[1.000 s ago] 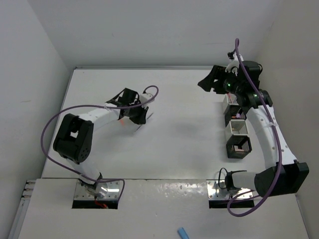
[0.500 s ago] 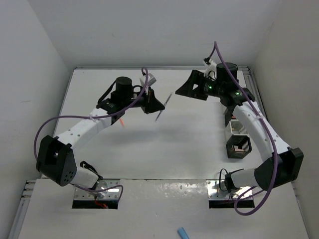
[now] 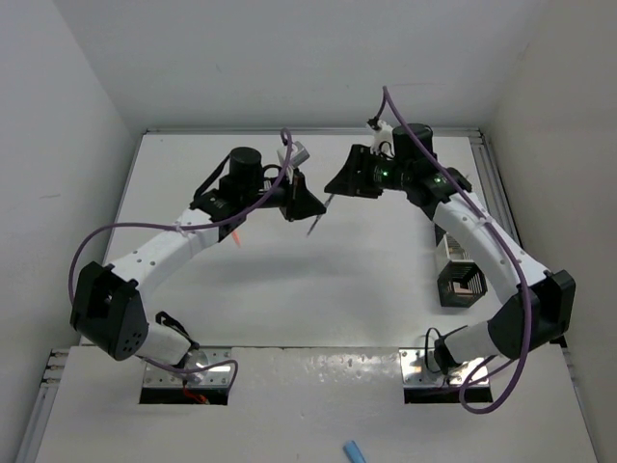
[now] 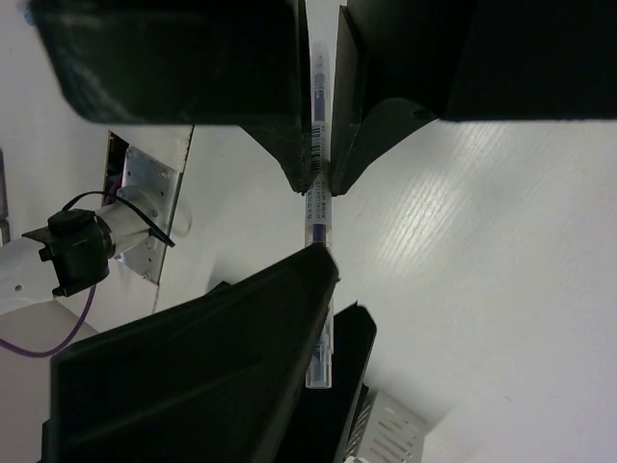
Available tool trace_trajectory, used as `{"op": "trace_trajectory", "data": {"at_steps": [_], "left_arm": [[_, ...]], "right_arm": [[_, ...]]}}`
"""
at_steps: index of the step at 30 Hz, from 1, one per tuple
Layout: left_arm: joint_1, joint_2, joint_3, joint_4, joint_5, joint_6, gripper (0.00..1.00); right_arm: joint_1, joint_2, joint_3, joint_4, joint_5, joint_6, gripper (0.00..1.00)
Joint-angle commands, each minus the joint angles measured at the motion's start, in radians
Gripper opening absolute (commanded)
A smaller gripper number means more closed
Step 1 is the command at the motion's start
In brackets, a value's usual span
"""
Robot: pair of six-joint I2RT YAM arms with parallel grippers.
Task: Sort the stationery into containers
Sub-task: Place the pen in the storage box.
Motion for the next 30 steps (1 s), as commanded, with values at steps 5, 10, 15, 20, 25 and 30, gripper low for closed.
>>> {"op": "trace_trajectory", "data": {"at_steps": [5,10,15,20,25,30], "left_arm": [[-0.024,0.008,0.051,-0.015,-0.004,0.019,0.01],[-0.001,0.017,0.093,-0.144,-0.120,0.053,1.00],[0.103,0.017,0.150,-0.259,-0.290,0.154,1.00],[0.186,0.010,0.121,-0.269,-0.341,0.203,1.00],[0.220,0.029,0.090,-0.290,-0.375,0.209,1.00],[0.272,0.048,0.044,-0.281,-0.390,0.183,1.00]], "right_arm": [[0.017,0.025,0.061,0.014,0.051,-0.028,0.20],[-0.023,-0.011,0.058,-0.015,0.068,-0.069,0.00],[-0.219,-0.077,0.061,-0.064,0.194,-0.211,0.00],[-0.456,-0.110,-0.055,0.119,0.459,-0.431,0.00],[-0.622,-0.019,-0.034,0.181,0.471,-0.479,0.00],[-0.681,0.070,-0.005,0.238,0.471,-0.466,0.00]]}}
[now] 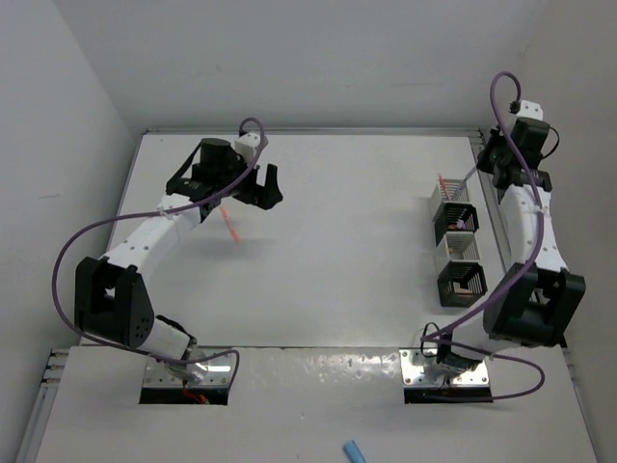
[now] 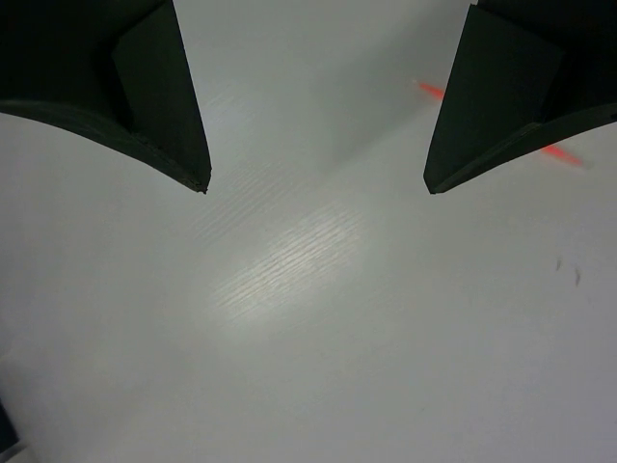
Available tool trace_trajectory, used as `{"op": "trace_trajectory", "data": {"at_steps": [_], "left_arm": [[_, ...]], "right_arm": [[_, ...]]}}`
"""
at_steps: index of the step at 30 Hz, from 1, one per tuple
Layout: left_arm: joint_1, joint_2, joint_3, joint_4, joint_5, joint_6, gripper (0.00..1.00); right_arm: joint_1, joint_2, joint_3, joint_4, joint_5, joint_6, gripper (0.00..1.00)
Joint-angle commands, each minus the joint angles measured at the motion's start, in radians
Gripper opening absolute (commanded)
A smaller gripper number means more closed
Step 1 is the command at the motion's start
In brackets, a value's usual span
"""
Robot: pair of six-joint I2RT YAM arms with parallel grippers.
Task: Sort the stationery into containers
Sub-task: Place the pen in the storage box, then pick up the pen from the center of the board.
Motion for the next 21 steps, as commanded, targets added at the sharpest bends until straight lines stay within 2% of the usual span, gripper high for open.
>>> {"op": "trace_trajectory", "data": {"at_steps": [1,7,8,9,10,11,13,21], "left_arm": [[0.059,0.001,-0.035,0.014,-0.026,-0.006,1.00],[0.100,0.014,-0.040,-0.032,-0.069,0.038,1.00],[0.103,0.017,-0.041,-0.041,-0.087,0.046,1.00],[0.112,0.023,-0.041,-0.049,-0.121,0.059,1.00],[0.116,0.040,-0.040,-0.071,-0.139,0.067,1.00],[0.119,0.050,-0.040,-0.088,-0.164,0.066,1.00],[0.128,0.087,-0.041,-0.117,-0.242,0.046,0.96],[0.139,0.218,-0.021,-0.170,-0.434,-0.216,0.84]], "right_arm": [[-0.017,0.048,0.034,0.101,0.017,-0.047,0.00],[-0.017,0.125,0.026,0.119,-0.003,-0.071,0.00],[-0.017,0.134,0.026,0.112,-0.006,-0.071,0.05],[-0.017,0.136,0.025,0.103,-0.009,-0.070,0.14],[-0.017,0.140,0.025,0.084,-0.012,-0.064,0.37],[-0.017,0.140,0.026,0.073,-0.013,-0.059,0.50],[-0.017,0.133,0.030,0.043,-0.016,-0.039,0.66],[-0.015,0.008,-0.042,0.027,-0.127,0.079,0.70]]}}
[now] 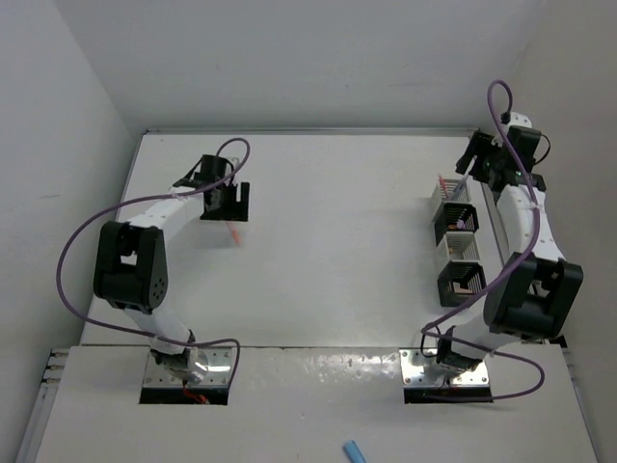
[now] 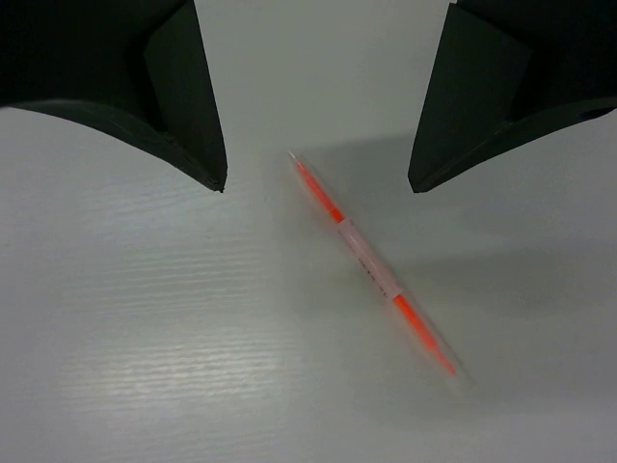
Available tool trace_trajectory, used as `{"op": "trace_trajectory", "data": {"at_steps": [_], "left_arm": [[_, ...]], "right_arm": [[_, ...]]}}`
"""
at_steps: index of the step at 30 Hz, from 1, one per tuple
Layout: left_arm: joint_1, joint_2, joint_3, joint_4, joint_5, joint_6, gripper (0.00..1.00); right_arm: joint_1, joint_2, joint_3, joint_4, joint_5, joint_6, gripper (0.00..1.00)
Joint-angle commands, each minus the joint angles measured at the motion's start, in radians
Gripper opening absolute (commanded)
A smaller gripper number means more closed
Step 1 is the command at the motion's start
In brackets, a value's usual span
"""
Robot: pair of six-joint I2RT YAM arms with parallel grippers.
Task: Sort the stationery into containers
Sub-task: Pick up the pen from the center of the board, then place the pen in the storage box.
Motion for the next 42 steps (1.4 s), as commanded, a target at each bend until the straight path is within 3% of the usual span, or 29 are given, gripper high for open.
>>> {"op": "trace_trajectory", "data": {"at_steps": [1,6,17,21,23,24,26,29,35,42], "left_arm": [[0.007,0.041,0.019,-0.037,-0.122,-0.138,0.82],[-0.011,0.093,-0.010,0.024,-0.192,-0.175,0.72],[-0.023,0.255,0.031,0.035,-0.199,-0.183,0.51],[-0.029,0.277,0.021,0.047,-0.156,-0.152,0.26],[-0.034,0.282,0.013,0.048,-0.137,-0.143,0.09],[-0.036,0.277,0.008,0.048,-0.095,-0.137,0.00],[-0.036,0.257,0.005,0.059,-0.015,-0.117,0.00],[-0.036,0.126,-0.050,0.185,0.303,-0.109,0.00],[-0.118,-0.141,-0.136,0.554,0.707,-0.187,0.00],[-0.258,-0.229,-0.139,0.711,0.821,-0.279,0.00]], "right_arm": [[0.005,-0.125,-0.047,0.027,-0.078,0.082,0.70],[0.022,-0.204,-0.101,0.019,-0.121,0.134,0.71],[0.049,-0.242,-0.069,-0.045,-0.153,0.176,0.71],[0.069,-0.245,-0.049,-0.064,-0.172,0.190,0.70],[0.080,-0.247,-0.040,-0.071,-0.181,0.200,0.69],[0.097,-0.247,-0.037,-0.073,-0.195,0.205,0.69],[0.114,-0.252,-0.029,-0.080,-0.219,0.210,0.69],[0.146,-0.252,-0.014,-0.088,-0.309,0.236,0.69],[0.268,-0.242,0.008,-0.077,-0.460,0.344,0.69],[0.430,-0.190,0.077,-0.032,-0.557,0.405,0.70]]}}
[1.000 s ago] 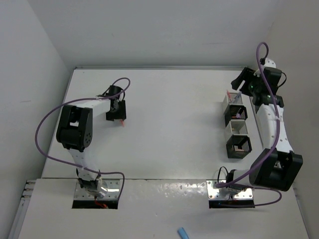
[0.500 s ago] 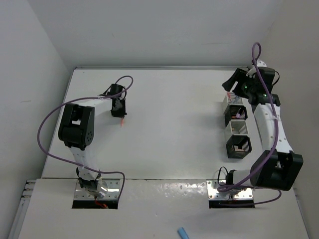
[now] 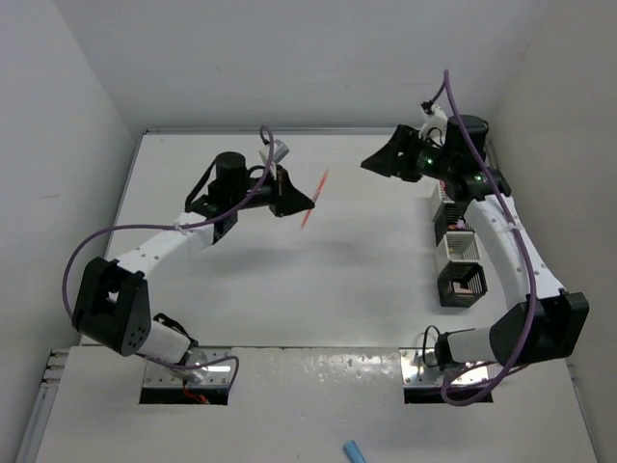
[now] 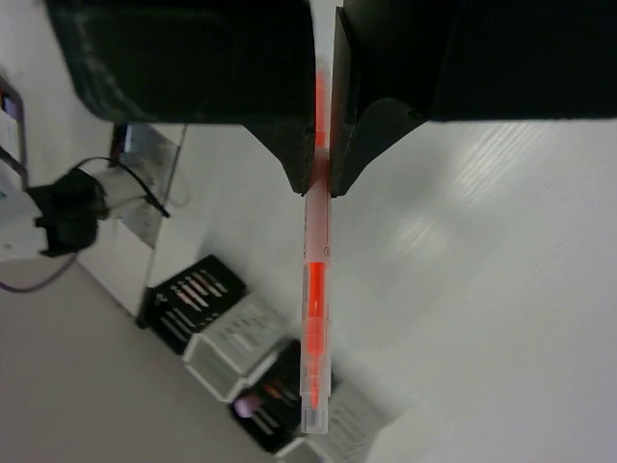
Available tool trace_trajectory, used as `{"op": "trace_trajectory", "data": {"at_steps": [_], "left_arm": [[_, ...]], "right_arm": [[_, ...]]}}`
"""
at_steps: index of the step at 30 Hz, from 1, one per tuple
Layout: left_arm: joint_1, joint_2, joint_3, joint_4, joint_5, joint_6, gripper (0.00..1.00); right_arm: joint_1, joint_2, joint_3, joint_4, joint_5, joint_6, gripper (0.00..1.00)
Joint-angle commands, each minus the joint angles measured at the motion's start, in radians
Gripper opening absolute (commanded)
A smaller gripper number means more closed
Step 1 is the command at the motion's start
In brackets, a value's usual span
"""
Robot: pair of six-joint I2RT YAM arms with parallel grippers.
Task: Sort the stationery into containers
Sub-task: Place the pen in the storage box.
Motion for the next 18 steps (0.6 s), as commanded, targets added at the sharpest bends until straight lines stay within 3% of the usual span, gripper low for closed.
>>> {"op": "trace_trajectory", "data": {"at_steps": [1,9,18], "left_arm": [[-0.063,-0.024,0.021,0.124,0.131,-0.051,0.00],[-0.154,-0.031,0.078,0.100,0.143,-0.057,0.00],[-0.176,-0.010,0.111,0.095,0.140,-0.055,0.00]], "right_arm": [[0.073,0.020,0.069,0.073,-0.085,0.051,0.72],[0.170,0.057,0.125,0.086,-0.099,0.042,0.74],[0.220,0.048,0.046,0.075,-0.101,0.036,0.71]]}}
